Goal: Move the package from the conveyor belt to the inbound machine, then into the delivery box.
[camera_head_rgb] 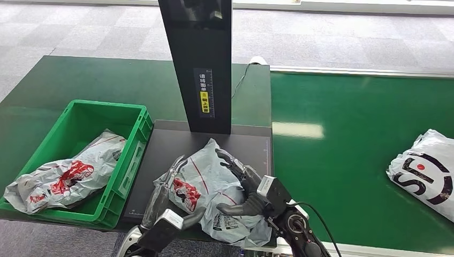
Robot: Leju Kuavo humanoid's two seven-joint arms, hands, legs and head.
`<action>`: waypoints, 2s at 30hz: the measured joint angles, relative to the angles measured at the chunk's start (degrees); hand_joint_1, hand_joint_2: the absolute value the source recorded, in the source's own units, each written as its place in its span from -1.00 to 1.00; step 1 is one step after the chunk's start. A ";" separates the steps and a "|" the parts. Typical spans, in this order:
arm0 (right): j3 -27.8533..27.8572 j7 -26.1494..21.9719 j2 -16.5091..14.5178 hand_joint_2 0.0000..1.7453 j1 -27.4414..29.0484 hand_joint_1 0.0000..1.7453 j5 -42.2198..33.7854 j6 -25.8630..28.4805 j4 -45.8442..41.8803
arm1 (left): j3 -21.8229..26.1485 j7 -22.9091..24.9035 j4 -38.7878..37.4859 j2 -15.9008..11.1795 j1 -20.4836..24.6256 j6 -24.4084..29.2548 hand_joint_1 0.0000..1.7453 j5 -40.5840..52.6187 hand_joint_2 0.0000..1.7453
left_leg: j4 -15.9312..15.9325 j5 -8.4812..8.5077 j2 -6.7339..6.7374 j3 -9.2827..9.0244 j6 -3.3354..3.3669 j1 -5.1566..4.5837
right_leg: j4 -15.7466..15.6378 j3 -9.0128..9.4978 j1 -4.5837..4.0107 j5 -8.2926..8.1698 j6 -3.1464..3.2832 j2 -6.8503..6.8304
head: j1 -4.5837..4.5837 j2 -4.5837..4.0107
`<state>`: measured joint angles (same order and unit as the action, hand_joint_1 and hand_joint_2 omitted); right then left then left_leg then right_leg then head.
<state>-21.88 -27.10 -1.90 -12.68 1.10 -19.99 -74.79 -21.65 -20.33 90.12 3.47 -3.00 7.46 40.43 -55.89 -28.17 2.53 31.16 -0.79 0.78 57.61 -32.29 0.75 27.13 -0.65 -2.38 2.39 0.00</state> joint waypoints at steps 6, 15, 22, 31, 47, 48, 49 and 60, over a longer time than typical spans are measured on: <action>2.07 1.49 -0.63 1.00 -0.99 -1.00 0.30 4.09 -0.45 | -4.00 -2.27 -0.47 -1.17 0.51 -8.00 -1.00 1.62 1.00 | -0.01 0.00 -0.03 0.01 0.00 0.00 | 0.00 0.00 0.00 0.00 0.00 -0.01 | 0.01 0.00; 5.42 3.44 -1.55 1.00 0.04 -1.00 3.18 7.05 -2.97 | -9.23 -2.95 -3.04 -2.51 3.79 -12.88 -1.00 0.80 1.00 | 0.00 0.00 -0.04 -0.01 0.00 0.00 | 0.00 0.00 0.00 0.00 0.00 -0.02 | -0.01 0.00; 6.83 3.97 -1.79 1.00 2.40 -1.00 4.50 7.27 -5.13 | -12.15 -1.49 -6.05 -2.43 7.25 -13.22 -1.00 3.29 1.00 | -0.01 0.00 -0.05 0.00 0.00 -0.01 | 0.00 0.01 0.01 0.00 0.00 -0.02 | 0.01 0.00; 7.97 4.25 -1.78 1.00 4.56 -1.00 4.84 7.32 -6.41 | -14.56 -0.92 -10.15 -1.65 10.15 -12.87 -1.00 4.83 1.00 | 0.00 0.00 -0.05 0.00 0.00 0.00 | 0.00 0.02 0.01 0.00 0.00 -0.02 | 0.01 0.00; 8.68 4.28 -1.78 1.00 5.08 -1.00 4.91 7.32 -6.52 | -15.12 -0.92 -11.55 -1.33 11.08 -12.86 -1.00 4.85 1.00 | 0.00 0.00 -0.05 0.01 0.00 0.00 | 0.00 0.02 0.01 0.00 0.00 -0.02 | -0.01 0.00; 8.68 4.28 -1.78 1.00 5.08 -1.00 4.90 7.32 -6.52 | -15.12 -0.92 -11.56 -1.33 11.09 -12.86 -1.00 4.85 1.00 | 0.00 0.00 -0.05 0.01 0.00 0.00 | 0.00 0.02 0.01 0.00 0.00 -0.02 | -0.01 0.00; 8.68 4.28 -1.78 1.00 5.08 -1.00 4.90 7.32 -6.52 | -15.12 -0.92 -11.56 -1.32 11.10 -12.86 -1.00 4.85 1.00 | 0.00 0.00 -0.05 0.01 0.00 0.00 | 0.00 0.02 0.01 0.00 0.00 -0.02 | 0.00 0.00; 8.69 4.28 -1.78 1.00 5.09 -1.00 4.90 7.32 -6.52 | -15.12 -0.92 -11.60 -1.22 11.11 -12.86 -1.00 4.85 1.00 | 0.00 0.00 -0.05 0.01 0.00 0.00 | 0.00 0.02 0.01 0.00 0.00 -0.02 | -0.01 0.00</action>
<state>-13.19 -22.82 -3.67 -7.60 6.01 -12.68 -81.31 -36.76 -21.24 78.52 2.25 8.10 -5.40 45.28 -55.90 -28.17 2.47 31.17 -0.79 0.77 57.61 -32.27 0.76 27.12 -0.66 -2.40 2.38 0.00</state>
